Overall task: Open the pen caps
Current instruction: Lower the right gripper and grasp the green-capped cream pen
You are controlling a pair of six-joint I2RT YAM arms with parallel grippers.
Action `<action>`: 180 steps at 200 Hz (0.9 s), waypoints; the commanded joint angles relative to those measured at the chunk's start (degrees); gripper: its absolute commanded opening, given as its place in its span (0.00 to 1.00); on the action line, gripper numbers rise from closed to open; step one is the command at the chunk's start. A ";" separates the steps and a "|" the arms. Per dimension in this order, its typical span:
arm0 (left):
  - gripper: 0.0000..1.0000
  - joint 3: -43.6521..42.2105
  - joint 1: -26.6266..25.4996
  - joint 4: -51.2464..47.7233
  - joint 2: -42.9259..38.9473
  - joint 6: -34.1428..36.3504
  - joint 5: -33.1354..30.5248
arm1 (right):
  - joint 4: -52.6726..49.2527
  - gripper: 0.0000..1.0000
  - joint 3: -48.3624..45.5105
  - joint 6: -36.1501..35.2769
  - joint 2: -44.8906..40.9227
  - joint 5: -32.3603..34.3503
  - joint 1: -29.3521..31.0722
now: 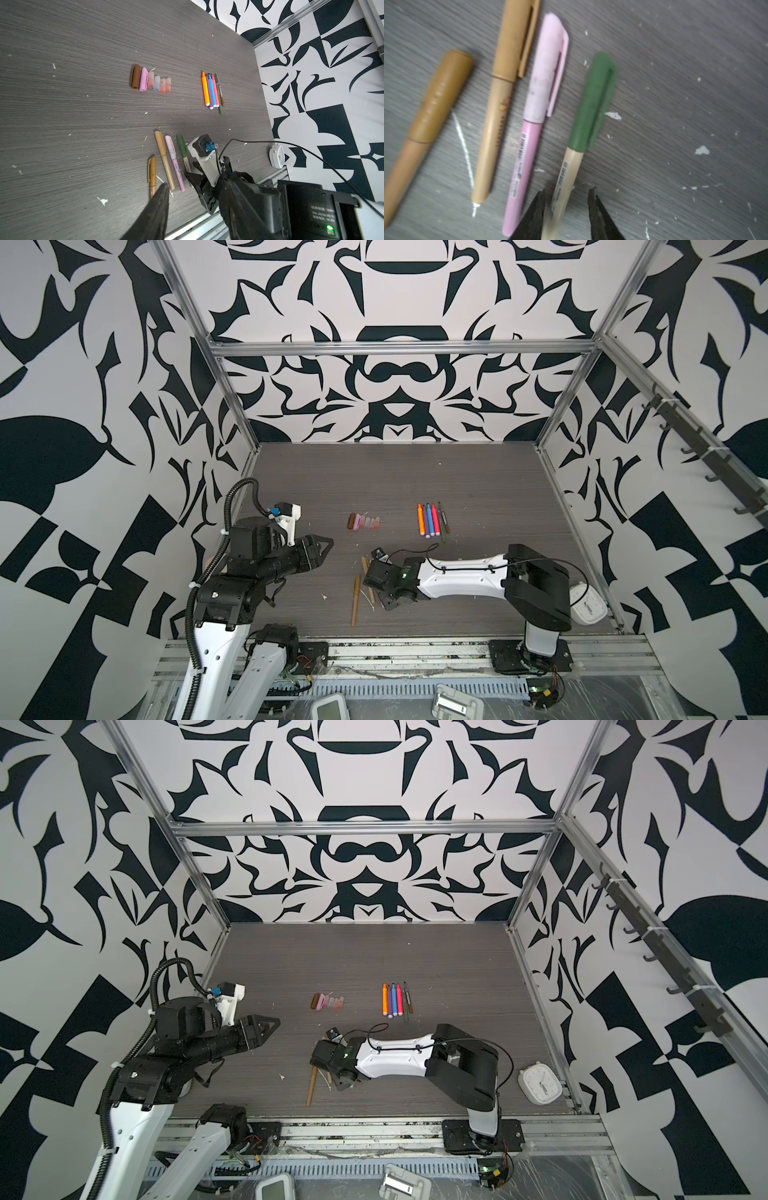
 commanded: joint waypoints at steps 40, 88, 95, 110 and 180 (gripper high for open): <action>0.47 -0.48 0.27 -0.63 0.01 0.07 0.11 | -1.89 0.35 0.99 1.19 -1.03 1.32 0.19; 0.48 -0.48 0.21 -0.75 -0.09 0.07 0.03 | 2.30 0.29 -2.50 2.64 -2.73 -1.53 0.20; 0.48 -0.48 0.18 -0.70 -0.10 0.07 0.05 | 3.33 0.29 -3.40 3.29 -2.95 -3.36 0.16; 0.48 -0.48 0.19 -0.70 -0.31 0.07 0.12 | 4.53 0.27 -4.61 4.18 -3.07 -4.33 0.20; 0.48 -0.16 0.18 -0.04 2.06 -1.23 1.92 | 6.88 0.02 -10.37 4.35 -10.97 -3.30 0.22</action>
